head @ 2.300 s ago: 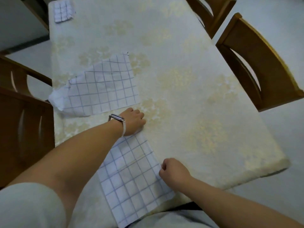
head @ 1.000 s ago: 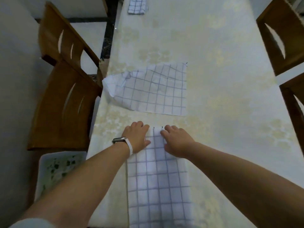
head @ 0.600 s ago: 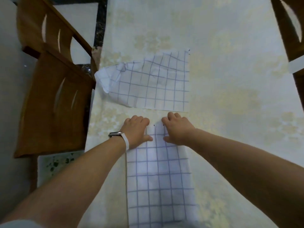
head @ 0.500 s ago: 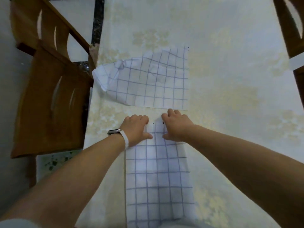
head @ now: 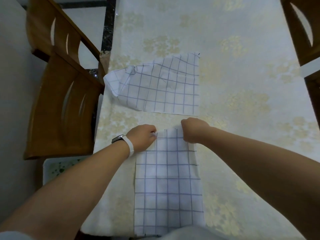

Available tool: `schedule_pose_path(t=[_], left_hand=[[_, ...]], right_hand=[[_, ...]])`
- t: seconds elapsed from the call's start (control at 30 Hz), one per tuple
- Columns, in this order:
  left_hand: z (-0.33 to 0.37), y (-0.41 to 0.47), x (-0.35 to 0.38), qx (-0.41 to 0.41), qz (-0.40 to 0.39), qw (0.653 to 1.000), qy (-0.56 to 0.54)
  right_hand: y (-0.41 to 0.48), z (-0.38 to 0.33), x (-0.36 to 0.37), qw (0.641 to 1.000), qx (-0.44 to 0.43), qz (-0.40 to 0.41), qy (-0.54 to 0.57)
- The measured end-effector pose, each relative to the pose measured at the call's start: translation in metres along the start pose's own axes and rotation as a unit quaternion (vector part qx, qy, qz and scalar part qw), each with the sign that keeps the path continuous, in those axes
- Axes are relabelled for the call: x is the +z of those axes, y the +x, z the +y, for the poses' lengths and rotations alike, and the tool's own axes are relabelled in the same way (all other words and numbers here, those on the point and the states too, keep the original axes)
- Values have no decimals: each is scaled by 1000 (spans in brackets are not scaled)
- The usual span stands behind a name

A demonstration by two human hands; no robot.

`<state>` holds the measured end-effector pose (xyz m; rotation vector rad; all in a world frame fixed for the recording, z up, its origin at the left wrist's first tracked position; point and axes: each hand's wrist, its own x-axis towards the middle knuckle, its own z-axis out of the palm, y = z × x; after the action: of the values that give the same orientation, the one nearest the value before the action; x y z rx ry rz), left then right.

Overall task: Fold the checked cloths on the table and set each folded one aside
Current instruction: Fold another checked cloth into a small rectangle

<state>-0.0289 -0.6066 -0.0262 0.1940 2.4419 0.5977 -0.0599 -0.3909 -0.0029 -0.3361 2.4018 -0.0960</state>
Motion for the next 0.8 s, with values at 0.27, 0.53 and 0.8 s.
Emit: schedule_pose_path(t=[0.27, 0.53, 0.8], left_hand=[[7, -37, -26, -4, 24, 999, -45], [22, -97, -39, 61, 83, 993, -65], [28, -169, 1, 195, 202, 959, 39]], right_hand=[[-39, 3, -15, 994, -27, 53, 96], [-111, -4, -20, 981, -57, 127, 134], [-185, -3, 35, 946, -189, 262, 37]])
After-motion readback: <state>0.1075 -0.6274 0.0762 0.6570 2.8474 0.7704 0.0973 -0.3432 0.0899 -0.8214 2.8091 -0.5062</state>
